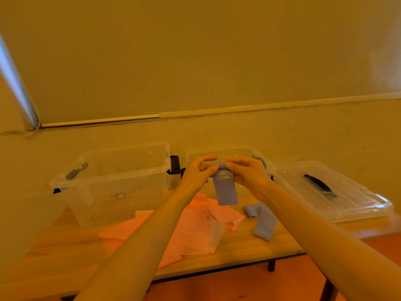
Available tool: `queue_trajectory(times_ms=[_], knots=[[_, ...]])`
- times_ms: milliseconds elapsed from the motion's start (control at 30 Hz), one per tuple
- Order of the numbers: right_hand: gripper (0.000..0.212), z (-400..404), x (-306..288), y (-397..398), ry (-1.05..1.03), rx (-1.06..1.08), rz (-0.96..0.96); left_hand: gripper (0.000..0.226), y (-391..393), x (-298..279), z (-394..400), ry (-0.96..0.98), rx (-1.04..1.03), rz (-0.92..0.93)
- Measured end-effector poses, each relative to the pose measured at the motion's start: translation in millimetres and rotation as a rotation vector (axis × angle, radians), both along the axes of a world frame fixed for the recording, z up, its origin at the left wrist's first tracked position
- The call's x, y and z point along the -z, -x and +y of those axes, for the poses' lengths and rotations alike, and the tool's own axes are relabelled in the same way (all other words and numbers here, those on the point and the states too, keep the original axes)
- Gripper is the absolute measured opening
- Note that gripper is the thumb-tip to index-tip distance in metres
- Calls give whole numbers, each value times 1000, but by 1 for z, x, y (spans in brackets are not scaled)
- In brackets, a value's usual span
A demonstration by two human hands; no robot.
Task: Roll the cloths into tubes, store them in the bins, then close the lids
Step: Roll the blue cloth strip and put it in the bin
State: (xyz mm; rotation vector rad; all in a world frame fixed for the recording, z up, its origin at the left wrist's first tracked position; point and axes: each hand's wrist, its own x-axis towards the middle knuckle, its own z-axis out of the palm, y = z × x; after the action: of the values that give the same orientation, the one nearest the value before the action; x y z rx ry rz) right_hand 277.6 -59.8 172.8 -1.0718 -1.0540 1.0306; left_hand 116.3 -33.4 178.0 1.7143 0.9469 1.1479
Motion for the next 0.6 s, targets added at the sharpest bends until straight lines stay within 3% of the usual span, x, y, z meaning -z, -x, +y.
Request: queue_trajectory(times_ms=[233, 400, 600], knots=[[27, -1, 0, 3, 21, -49, 17, 11, 1, 0, 0, -3, -28, 14], [20, -2, 3, 5, 91, -55, 7, 15, 4, 0, -2, -36, -9, 5], [20, -2, 4, 6, 45, -22, 23, 15, 3, 3, -1, 64, -23, 11]])
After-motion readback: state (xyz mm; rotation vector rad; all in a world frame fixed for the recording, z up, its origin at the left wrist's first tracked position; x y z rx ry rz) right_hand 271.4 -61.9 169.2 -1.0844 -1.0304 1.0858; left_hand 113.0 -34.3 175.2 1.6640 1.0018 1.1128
